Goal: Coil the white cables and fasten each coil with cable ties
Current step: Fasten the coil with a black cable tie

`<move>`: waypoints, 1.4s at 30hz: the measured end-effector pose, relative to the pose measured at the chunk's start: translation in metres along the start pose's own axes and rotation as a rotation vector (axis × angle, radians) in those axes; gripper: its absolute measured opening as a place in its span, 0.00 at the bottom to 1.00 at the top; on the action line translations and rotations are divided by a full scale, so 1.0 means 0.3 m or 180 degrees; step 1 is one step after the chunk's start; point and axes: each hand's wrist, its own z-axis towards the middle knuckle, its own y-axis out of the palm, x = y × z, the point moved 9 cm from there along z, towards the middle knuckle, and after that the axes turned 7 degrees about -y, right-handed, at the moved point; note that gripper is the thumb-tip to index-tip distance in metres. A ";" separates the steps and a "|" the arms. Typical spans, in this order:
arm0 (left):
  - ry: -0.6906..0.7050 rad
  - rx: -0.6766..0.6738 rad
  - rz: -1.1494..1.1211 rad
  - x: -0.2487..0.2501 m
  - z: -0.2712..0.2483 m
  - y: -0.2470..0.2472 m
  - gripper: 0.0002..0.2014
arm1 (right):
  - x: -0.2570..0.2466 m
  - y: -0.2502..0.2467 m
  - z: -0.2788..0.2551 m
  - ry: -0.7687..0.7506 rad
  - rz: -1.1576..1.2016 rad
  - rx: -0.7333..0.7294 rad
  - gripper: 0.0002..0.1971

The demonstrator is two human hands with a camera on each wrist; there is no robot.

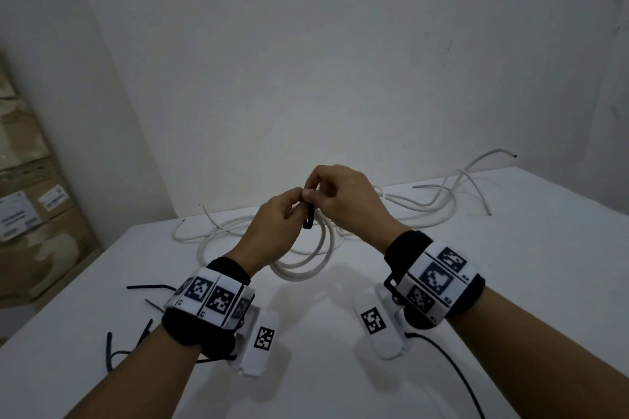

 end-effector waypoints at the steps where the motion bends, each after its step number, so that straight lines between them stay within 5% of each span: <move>1: -0.0067 -0.0107 -0.0180 -0.004 -0.003 0.007 0.12 | -0.010 -0.001 0.009 -0.0148 -0.0047 -0.0073 0.02; 6: -0.0553 -0.0567 -0.1211 -0.035 -0.017 0.029 0.08 | 0.006 -0.013 0.021 -0.0260 0.0095 -0.0085 0.04; 13: -0.0461 -0.0894 -0.1315 -0.023 -0.035 0.084 0.10 | 0.053 -0.003 0.015 0.0092 0.0361 -0.0123 0.04; 20: -0.0545 -0.0916 -0.1402 -0.037 -0.052 0.127 0.07 | 0.053 -0.057 0.048 0.0074 -0.0212 0.0086 0.04; 28: -0.0641 -0.0957 -0.1717 0.002 -0.080 0.168 0.10 | 0.039 -0.124 0.100 0.0291 0.0490 0.0328 0.11; 31: -0.0749 -0.0924 -0.1476 -0.019 -0.073 0.165 0.11 | 0.067 -0.066 0.076 0.0684 0.1276 -0.0016 0.09; 34: -0.0816 -0.0893 -0.1078 -0.037 -0.060 0.145 0.11 | 0.072 -0.027 0.059 0.0715 0.1228 -0.0306 0.07; 42: -0.0539 -0.0716 -0.1124 -0.001 -0.035 0.122 0.15 | 0.084 -0.046 0.076 0.0704 0.1334 -0.0113 0.07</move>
